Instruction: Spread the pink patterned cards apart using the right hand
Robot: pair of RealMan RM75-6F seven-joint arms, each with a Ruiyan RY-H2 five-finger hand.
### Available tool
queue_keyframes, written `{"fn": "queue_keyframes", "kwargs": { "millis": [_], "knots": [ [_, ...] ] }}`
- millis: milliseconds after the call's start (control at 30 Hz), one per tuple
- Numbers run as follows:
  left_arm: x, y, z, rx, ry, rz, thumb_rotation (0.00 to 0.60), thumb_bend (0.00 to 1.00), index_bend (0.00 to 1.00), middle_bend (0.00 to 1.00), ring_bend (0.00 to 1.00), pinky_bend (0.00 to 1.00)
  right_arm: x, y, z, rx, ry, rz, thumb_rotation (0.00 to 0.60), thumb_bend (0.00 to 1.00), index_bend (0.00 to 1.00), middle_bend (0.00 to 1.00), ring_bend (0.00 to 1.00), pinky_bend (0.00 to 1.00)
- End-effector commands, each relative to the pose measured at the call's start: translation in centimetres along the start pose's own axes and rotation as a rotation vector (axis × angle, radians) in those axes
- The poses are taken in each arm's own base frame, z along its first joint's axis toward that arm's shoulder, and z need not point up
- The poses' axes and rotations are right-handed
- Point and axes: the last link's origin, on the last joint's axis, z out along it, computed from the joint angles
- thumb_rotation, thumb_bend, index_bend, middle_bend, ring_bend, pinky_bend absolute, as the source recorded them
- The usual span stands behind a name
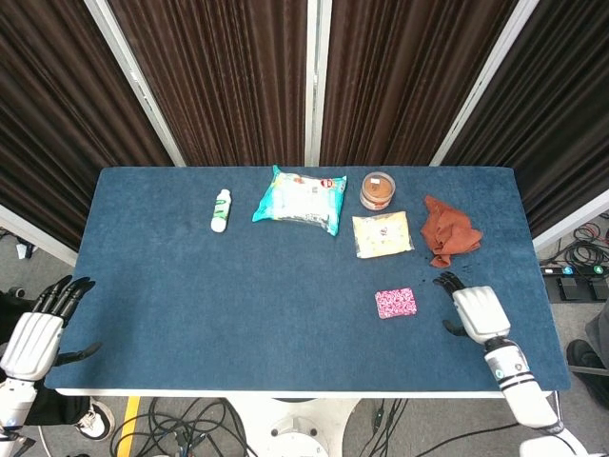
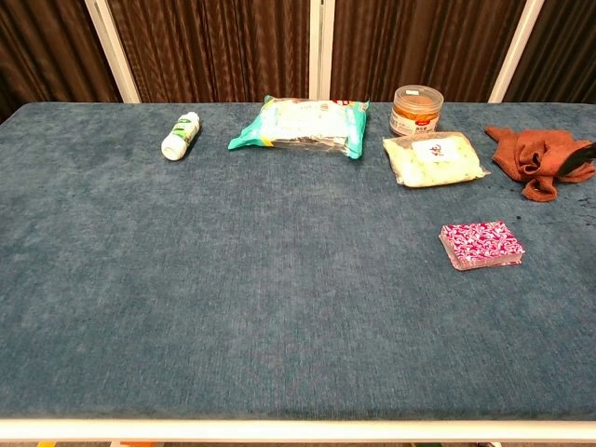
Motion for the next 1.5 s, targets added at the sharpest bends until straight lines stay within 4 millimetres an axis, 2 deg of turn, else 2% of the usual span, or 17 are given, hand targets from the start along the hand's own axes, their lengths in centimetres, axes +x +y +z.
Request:
{"fn": "queue_keyframes", "kwargs": {
  "millis": [33,367,800,1500],
  "knots": [
    [0.1,-0.1,0.0,0.0,0.002,-0.002,0.6,0.02,0.11,0.1,0.0,0.13,-0.3,-1.7,1.7,0.021,-0.023,-0.018,0.6,0.14,0.23,0.18,0.78,0.83],
    [0.2,-0.3,0.0,0.003,0.005,-0.004,0.6,0.02,0.11,0.1,0.0,0.13,-1.8,-4.7,3.5,0.054,-0.083,-0.021,0.6,0.15,0.23,0.19,0.78,0.83],
    [0.4,-0.6,-0.1,0.012,0.009,-0.005,0.6,0.02,0.11,0.1,0.0,0.13,-3.5,-6.6,4.9,0.045,-0.097,-0.031,0.6,0.15,0.23,0.22,0.78,0.83],
    [0.5,-1.0,-0.1,0.025,0.015,-0.009,0.6,0.02,0.11,0.1,0.0,0.13,-4.2,-7.2,5.6,0.015,-0.1,-0.049,0.6,0.17,0.26,0.24,0.78,0.83]
  ]
}}
